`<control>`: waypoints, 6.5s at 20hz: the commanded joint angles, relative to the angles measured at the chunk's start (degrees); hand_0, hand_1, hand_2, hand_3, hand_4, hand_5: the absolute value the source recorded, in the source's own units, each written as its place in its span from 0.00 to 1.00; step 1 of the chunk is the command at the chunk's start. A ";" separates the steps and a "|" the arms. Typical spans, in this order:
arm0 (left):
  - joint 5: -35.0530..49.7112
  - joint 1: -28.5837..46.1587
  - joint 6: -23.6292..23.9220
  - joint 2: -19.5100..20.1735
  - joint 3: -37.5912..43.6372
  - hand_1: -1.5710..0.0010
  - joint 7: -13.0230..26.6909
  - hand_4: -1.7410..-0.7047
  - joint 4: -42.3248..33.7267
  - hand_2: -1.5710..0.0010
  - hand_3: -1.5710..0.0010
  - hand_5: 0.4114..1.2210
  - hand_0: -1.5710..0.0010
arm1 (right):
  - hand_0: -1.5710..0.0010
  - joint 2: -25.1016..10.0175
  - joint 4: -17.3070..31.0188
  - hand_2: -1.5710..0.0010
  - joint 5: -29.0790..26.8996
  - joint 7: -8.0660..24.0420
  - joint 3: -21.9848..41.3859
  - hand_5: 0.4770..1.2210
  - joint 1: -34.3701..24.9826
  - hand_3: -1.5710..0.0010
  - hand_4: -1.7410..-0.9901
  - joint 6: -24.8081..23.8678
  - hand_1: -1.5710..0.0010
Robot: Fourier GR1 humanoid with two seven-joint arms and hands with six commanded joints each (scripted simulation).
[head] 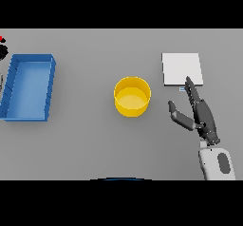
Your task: Pick up the red beaker and tilt it to pour out 1 green nut into yellow bowl. Pick up the yellow bowl and place it on the metallic measuring scale.
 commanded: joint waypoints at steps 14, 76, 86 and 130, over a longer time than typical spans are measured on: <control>3.61 10.03 -14.25 -6.49 6.12 0.66 -0.04 0.86 -17.43 0.70 0.81 0.34 0.60 | 1.00 0.31 0.34 1.00 0.83 0.96 0.21 0.33 -0.87 1.00 0.56 -0.71 1.00; 1.53 12.67 -14.63 -10.15 7.28 1.00 -2.20 0.92 -24.06 1.00 1.00 0.39 1.00 | 0.70 -13.51 25.37 0.76 36.12 -8.08 33.54 0.70 -37.28 0.73 0.35 21.27 0.76; 1.38 12.82 -14.17 -9.72 7.50 1.00 -4.02 0.92 -23.04 1.00 1.00 0.39 1.00 | 0.08 -15.14 23.41 0.10 35.27 -6.98 33.87 0.97 -37.52 0.27 0.08 23.12 0.10; 1.58 12.32 -15.62 -9.57 9.48 1.00 -0.26 0.87 -25.24 1.00 1.00 0.45 1.00 | 0.11 -25.52 47.23 0.16 31.82 -2.09 25.01 1.00 -48.83 0.01 0.01 15.13 0.23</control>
